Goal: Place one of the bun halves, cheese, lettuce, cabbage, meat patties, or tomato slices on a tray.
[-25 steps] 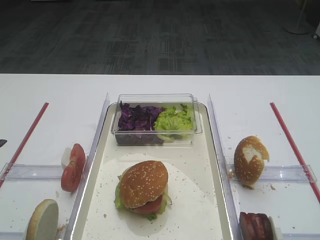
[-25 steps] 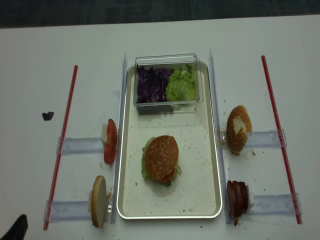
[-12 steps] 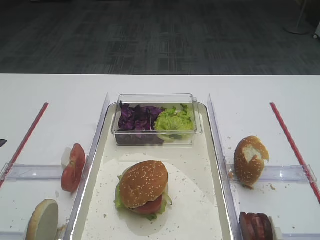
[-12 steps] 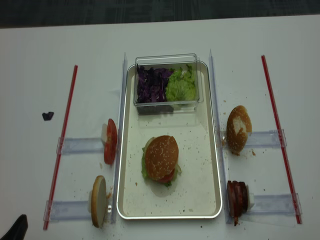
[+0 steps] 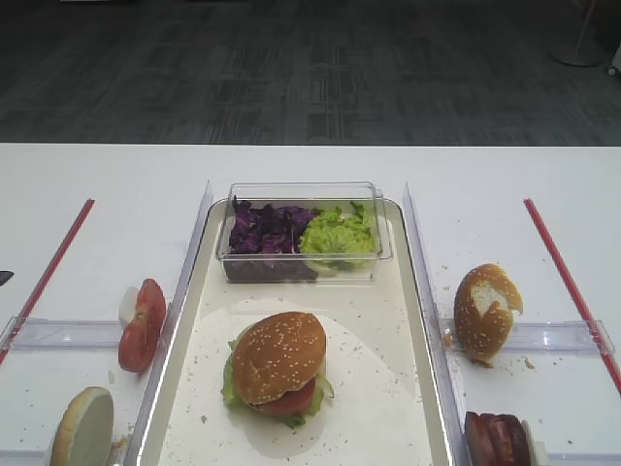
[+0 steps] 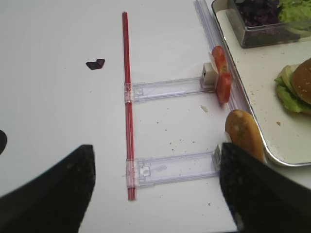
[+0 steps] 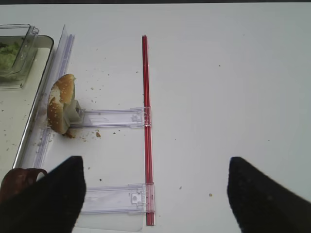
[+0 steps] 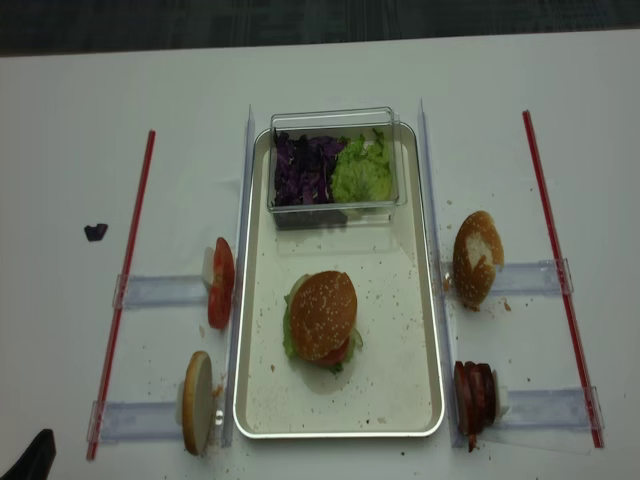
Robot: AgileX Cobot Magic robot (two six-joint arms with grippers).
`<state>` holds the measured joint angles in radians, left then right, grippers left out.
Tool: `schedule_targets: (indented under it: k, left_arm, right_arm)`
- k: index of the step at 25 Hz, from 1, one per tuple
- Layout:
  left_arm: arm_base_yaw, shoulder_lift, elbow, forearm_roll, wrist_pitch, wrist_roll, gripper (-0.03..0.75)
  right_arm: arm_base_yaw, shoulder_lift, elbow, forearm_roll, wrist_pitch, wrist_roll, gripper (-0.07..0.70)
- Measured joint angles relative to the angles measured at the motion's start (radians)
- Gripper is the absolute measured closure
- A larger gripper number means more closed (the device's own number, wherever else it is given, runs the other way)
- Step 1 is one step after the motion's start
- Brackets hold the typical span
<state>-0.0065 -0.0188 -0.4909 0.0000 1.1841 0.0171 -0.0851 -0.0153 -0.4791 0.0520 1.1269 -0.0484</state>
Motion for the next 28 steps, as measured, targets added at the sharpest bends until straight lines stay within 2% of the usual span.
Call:
schedule_targets:
  k: [28]
  left_arm:
    - [0.0,0.0,0.0,0.0,0.0,0.0,0.224]
  right_arm:
    - [0.0,0.0,0.0,0.0,0.0,0.002,0.017]
